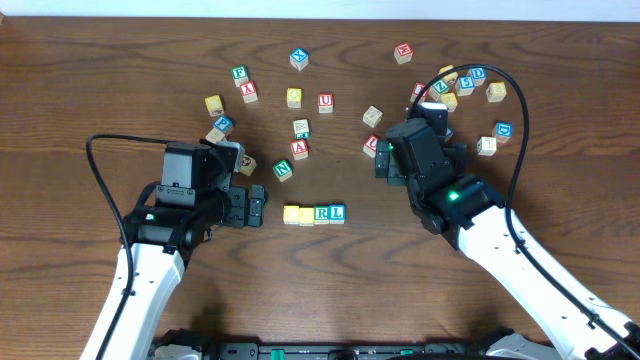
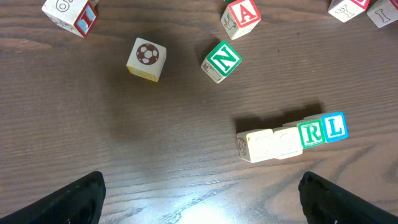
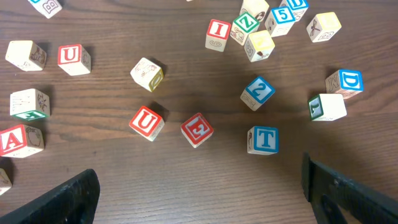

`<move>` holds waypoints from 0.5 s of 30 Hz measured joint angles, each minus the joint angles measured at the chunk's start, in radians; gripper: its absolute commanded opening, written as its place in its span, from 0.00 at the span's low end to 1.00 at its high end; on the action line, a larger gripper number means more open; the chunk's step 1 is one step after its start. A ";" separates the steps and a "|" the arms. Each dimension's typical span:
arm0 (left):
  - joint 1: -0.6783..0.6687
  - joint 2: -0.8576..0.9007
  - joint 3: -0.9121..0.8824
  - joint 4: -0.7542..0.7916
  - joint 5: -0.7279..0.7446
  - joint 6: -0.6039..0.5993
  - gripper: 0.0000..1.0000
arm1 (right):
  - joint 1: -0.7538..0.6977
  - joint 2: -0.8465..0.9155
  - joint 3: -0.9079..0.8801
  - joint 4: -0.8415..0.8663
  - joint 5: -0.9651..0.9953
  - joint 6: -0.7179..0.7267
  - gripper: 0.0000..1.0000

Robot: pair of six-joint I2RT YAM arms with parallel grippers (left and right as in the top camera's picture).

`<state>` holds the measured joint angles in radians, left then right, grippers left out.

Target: Spell out CORL

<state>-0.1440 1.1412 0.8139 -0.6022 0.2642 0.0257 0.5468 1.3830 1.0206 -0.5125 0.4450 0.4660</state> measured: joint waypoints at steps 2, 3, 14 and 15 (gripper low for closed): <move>0.000 0.000 0.000 0.000 0.000 0.000 0.98 | 0.000 0.000 0.000 0.000 0.000 0.000 0.99; 0.000 0.000 0.000 0.000 0.000 0.000 0.98 | 0.000 0.000 0.000 0.000 0.000 0.000 0.99; 0.000 -0.127 -0.001 -0.071 -0.008 0.000 0.98 | 0.000 0.000 0.000 0.000 0.000 0.000 0.99; 0.000 -0.166 -0.006 -0.077 -0.008 0.000 0.98 | 0.000 0.000 0.000 0.000 0.000 0.000 0.99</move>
<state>-0.1440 0.9749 0.8078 -0.6796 0.2562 0.0257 0.5468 1.3830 1.0206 -0.5129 0.4450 0.4660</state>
